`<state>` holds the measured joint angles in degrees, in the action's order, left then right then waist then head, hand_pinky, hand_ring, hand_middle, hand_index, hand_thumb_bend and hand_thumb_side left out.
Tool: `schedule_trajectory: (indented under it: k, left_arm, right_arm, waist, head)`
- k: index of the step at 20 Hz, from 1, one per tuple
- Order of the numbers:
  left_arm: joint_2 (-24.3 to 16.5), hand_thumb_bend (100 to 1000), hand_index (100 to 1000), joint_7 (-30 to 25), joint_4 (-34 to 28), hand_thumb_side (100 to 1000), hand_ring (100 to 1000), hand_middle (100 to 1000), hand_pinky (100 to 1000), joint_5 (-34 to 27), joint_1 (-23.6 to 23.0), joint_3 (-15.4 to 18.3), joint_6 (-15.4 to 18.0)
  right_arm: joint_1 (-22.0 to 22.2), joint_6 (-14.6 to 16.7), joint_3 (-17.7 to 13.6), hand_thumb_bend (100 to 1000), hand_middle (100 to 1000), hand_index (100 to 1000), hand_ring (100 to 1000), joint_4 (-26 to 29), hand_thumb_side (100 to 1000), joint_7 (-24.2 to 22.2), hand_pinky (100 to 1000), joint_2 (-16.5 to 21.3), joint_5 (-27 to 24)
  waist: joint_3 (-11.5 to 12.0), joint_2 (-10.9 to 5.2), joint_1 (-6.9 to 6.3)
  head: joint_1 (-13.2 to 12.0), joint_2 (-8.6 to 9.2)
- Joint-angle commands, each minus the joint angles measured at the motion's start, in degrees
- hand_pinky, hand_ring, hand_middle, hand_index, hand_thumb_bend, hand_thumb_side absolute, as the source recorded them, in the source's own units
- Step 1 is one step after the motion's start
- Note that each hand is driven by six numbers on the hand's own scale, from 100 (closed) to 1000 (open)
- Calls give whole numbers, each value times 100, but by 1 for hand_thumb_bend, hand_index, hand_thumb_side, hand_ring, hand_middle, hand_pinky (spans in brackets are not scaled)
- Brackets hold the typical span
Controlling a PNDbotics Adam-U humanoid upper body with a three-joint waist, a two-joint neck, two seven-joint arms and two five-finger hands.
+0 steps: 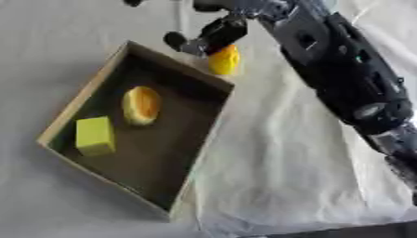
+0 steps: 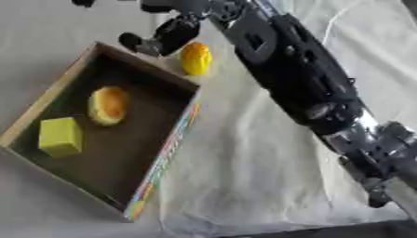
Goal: Pick up objects on the table and place them in the box.
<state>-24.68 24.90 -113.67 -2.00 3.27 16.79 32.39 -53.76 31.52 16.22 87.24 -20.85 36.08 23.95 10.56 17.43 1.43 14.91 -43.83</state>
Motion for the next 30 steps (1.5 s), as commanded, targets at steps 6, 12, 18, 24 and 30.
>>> schedule_trajectory:
  k: [6,12,18,24,30]
  left_arm:
    - [-86,100,832,-54,-92,594,744,722,858,16,0,17,-31]
    - [-41,100,831,-119,-92,593,743,722,859,-7,32,-11,-42]
    - [-6,100,830,-161,-92,593,742,722,860,-19,58,-11,-69]
    - [8,100,830,-192,-92,593,741,721,861,-45,102,-22,-82]
    - [22,100,830,-221,-92,593,740,719,862,-65,146,-32,-82]
  right_arm:
    - [285,53,-536,100,832,977,972,-622,134,-199,953,1045,-290]
    - [235,427,-446,100,832,982,975,-1124,154,-400,959,962,-15]
    - [161,679,-388,100,822,988,980,-1586,180,-697,970,835,225]
    - [46,875,-307,100,812,996,979,-1806,234,-966,978,721,389]
    - [-81,975,-263,100,819,1000,981,-2082,247,-1134,982,549,595]
  waist:
    - [-35,-75,-29]
    - [-7,7,-48]
    - [33,70,-15]
    - [58,114,6]
    - [98,167,19]
  head:
    - [-125,21]
    - [-89,66]
    - [-61,121]
    - [-40,146]
    - [-13,182]
